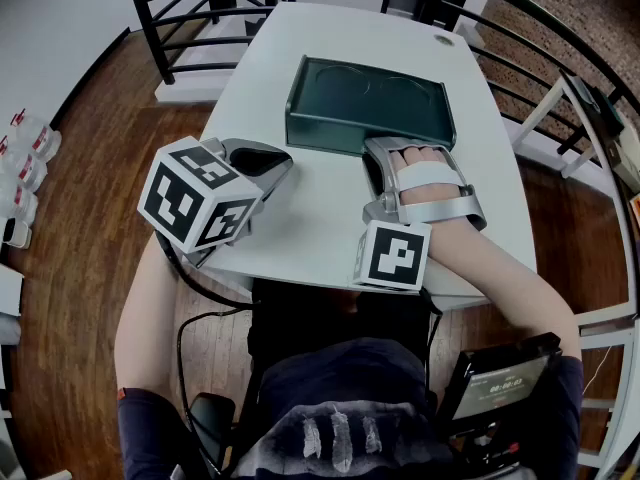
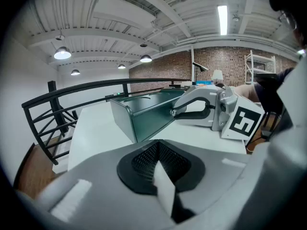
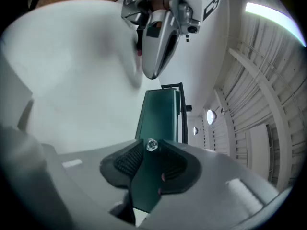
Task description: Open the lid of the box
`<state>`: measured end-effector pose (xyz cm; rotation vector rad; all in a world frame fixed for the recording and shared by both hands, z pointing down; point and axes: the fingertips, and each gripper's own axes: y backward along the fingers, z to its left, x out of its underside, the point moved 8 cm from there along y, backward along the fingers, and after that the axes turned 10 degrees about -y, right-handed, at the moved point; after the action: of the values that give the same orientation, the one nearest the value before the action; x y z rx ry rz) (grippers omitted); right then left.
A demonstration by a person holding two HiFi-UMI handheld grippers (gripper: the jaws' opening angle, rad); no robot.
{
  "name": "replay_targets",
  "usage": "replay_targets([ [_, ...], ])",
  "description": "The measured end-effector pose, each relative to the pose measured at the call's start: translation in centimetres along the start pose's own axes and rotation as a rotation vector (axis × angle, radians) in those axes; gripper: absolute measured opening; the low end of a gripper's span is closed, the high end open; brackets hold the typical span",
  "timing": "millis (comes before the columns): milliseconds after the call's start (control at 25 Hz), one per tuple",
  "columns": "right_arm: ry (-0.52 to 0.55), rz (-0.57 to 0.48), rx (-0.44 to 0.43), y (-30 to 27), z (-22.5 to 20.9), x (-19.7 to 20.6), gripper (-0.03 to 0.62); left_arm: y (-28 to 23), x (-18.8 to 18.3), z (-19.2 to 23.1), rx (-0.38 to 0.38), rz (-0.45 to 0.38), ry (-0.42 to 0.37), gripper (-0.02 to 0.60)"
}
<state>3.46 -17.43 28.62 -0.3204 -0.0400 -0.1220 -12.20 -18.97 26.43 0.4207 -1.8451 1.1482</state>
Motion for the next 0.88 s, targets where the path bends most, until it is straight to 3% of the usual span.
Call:
replay_targets([
  [320,0.021,0.031,0.030,-0.1,-0.1,-0.8,0.086,-0.4,0.0,-0.2,-0.003,0.022,-0.017,0.017],
  [880,-0.001,-0.003,-0.049,2.2,0.3,-1.1,0.071,-0.4,-0.1,-0.1,-0.016,0.019,-0.001,0.017],
])
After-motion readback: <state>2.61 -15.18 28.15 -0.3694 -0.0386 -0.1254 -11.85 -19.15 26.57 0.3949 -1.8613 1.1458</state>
